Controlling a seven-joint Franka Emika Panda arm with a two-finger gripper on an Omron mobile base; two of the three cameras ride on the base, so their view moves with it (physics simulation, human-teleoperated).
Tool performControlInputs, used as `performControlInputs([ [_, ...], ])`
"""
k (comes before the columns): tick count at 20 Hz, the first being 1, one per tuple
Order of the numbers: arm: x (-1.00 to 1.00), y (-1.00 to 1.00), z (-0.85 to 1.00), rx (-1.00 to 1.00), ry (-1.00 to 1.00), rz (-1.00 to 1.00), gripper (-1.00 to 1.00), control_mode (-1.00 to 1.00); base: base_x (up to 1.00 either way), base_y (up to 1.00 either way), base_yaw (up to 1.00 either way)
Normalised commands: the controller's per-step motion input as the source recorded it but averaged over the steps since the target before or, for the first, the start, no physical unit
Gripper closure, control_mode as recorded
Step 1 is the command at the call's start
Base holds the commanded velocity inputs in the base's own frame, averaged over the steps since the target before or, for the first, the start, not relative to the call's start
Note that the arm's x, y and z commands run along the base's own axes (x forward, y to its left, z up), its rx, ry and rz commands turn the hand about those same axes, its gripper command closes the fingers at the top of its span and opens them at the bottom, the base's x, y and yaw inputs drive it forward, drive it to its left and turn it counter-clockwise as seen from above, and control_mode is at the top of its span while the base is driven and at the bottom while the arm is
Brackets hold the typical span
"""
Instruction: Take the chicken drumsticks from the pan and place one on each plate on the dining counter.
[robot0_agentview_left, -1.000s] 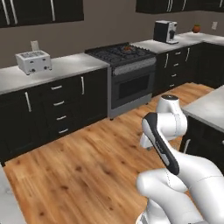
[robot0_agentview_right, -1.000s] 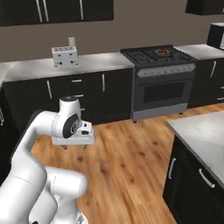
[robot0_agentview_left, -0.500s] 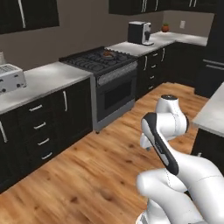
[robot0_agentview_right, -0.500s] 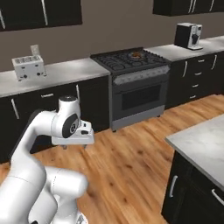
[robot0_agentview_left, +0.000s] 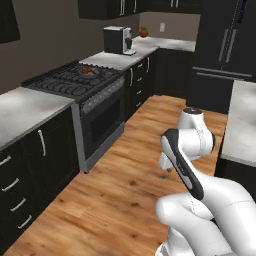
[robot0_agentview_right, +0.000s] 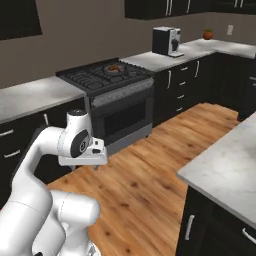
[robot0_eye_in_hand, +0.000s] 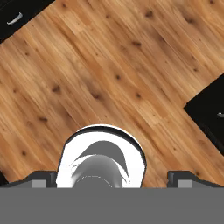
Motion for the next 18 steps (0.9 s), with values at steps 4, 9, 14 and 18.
performControlInputs([
  [4, 0.0, 0.0, 0.0, 0.0, 0.0, 0.0, -1.0, 1.0, 0.86, 0.16, -0.44],
  [9, 0.0, 0.0, 0.0, 0.0, 0.0, 0.0, -1.0, 1.0, 0.97, 0.33, -0.36],
  [14, 0.0, 0.0, 0.0, 0.0, 0.0, 0.0, -1.0, 1.0, 1.0, 0.43, -0.32],
  [18, 0.0, 0.0, 0.0, 0.0, 0.0, 0.0, -1.0, 1.0, 1.0, 0.41, -0.29],
])
